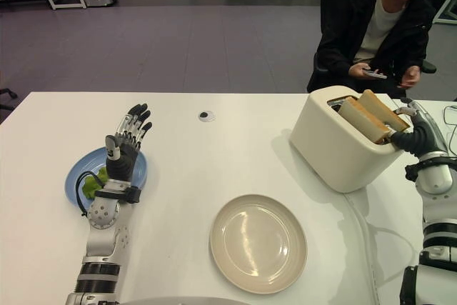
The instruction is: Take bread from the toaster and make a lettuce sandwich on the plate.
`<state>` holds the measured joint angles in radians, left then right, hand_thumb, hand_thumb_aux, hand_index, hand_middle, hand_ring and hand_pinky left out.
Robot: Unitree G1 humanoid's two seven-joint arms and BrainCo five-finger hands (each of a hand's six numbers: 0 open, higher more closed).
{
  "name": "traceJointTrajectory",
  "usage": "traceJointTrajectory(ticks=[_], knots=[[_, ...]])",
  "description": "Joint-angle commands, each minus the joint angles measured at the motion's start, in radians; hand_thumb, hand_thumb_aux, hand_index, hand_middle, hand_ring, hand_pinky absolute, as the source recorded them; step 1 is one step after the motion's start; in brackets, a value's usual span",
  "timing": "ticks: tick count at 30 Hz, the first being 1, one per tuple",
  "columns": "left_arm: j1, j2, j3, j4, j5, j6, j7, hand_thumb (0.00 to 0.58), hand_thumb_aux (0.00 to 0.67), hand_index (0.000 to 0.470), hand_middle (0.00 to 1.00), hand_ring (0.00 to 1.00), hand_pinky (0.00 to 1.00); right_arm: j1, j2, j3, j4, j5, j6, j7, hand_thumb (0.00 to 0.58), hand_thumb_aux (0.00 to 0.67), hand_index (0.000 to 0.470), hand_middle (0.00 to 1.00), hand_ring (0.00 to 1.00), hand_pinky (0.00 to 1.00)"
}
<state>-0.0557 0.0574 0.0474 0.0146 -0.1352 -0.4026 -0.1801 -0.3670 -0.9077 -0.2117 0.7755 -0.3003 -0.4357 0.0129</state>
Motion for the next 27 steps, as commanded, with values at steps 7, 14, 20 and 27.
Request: traceJointTrajectory(ticks=[7,14,20,27], knots=[[0.005,0.004,-0.011,-0.010,0.019,0.007,0.000,0.000,0.000,0.000,0.00,0.00,0.00,0.019,0.038,-0.199,-0.438,0.242,0.073,-0.008,0.580,0.670,0.470,0.00,0.00,0.00],[0.004,0.000,-0.013,-0.012,0.024,0.006,0.000,0.000,0.000,0.000,0.00,0.00,0.00,0.030,0.105,-0.261,-0.741,0.397,0.156,0.043,0.580,0.670,0.470,0.00,0.00,0.00],[0.005,0.000,-0.014,-0.016,0.024,0.006,0.001,0.000,0.000,0.000,0.00,0.00,0.00,0.073,0.152,-0.226,-1.026,0.608,0.282,0.186,0.580,0.670,0.470,0.00,0.00,0.00],[0.002,-0.001,-0.016,-0.014,0.025,0.007,0.002,0.000,0.000,0.000,0.00,0.00,0.00,0.430,0.043,-0.095,-1.280,0.927,0.472,0.750,0.580,0.670,0.470,0.00,0.00,0.00]])
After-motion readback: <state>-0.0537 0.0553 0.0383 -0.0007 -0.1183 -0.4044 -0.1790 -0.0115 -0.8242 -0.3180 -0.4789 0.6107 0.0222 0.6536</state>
